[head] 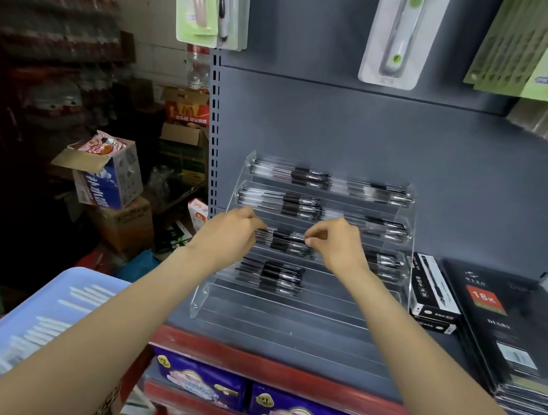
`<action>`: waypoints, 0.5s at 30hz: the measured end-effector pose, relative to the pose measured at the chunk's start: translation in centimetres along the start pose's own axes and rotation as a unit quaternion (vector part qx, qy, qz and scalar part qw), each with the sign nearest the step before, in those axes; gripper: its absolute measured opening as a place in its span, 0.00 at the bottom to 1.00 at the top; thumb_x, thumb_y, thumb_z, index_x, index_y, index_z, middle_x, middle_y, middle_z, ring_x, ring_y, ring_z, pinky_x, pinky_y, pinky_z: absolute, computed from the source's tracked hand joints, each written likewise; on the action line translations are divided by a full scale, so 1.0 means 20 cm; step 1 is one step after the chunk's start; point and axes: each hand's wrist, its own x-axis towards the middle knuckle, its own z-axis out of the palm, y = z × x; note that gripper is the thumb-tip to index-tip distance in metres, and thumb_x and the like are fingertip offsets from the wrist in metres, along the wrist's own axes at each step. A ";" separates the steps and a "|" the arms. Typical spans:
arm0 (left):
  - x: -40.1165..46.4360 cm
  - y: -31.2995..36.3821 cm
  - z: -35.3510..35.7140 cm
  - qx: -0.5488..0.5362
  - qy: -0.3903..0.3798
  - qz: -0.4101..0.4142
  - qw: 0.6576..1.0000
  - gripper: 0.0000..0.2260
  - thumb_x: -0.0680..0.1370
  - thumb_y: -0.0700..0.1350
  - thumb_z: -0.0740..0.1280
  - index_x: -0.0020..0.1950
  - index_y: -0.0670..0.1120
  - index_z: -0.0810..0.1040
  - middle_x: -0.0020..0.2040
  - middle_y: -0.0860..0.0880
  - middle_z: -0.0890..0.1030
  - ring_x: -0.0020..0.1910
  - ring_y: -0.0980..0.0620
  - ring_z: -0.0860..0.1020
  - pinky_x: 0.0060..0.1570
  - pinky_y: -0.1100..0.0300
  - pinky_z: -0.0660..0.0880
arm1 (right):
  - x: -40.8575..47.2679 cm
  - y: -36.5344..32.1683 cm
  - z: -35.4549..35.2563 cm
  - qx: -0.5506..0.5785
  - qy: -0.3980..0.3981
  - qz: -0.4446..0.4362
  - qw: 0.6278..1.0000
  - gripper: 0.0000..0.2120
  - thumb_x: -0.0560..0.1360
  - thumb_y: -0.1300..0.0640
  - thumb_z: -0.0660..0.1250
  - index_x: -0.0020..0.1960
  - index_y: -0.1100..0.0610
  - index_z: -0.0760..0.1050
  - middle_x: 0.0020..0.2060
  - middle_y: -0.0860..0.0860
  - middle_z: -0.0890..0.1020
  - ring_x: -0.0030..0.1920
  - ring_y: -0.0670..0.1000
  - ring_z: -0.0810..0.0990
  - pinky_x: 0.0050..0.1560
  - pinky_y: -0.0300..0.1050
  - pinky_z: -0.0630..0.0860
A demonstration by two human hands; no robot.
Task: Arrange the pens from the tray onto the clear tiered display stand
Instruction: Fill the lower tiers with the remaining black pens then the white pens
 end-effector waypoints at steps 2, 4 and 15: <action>0.00 0.00 0.00 0.009 0.001 -0.001 1.000 0.18 0.80 0.41 0.56 0.70 0.48 0.69 0.61 0.48 0.73 0.59 0.46 0.74 0.52 0.54 0.72 | 0.00 0.00 0.01 0.001 0.007 0.003 1.000 0.05 0.74 0.63 0.68 0.45 0.57 0.82 0.46 0.54 0.83 0.48 0.52 0.81 0.53 0.42 0.75; 0.00 0.00 0.00 0.007 0.002 0.000 1.000 0.18 0.80 0.41 0.56 0.70 0.48 0.69 0.62 0.48 0.73 0.59 0.46 0.74 0.53 0.53 0.73 | 0.00 0.00 0.00 0.002 0.008 -0.002 1.000 0.05 0.75 0.63 0.67 0.45 0.58 0.82 0.46 0.54 0.83 0.48 0.51 0.80 0.52 0.41 0.75; -0.03 -0.02 0.00 -0.049 0.036 -0.009 0.998 0.15 0.79 0.42 0.58 0.65 0.46 0.73 0.61 0.47 0.74 0.60 0.46 0.73 0.54 0.53 0.73 | -0.07 -0.07 0.04 -0.049 0.030 -0.029 0.998 0.06 0.76 0.60 0.66 0.51 0.57 0.80 0.49 0.53 0.82 0.47 0.51 0.80 0.52 0.48 0.79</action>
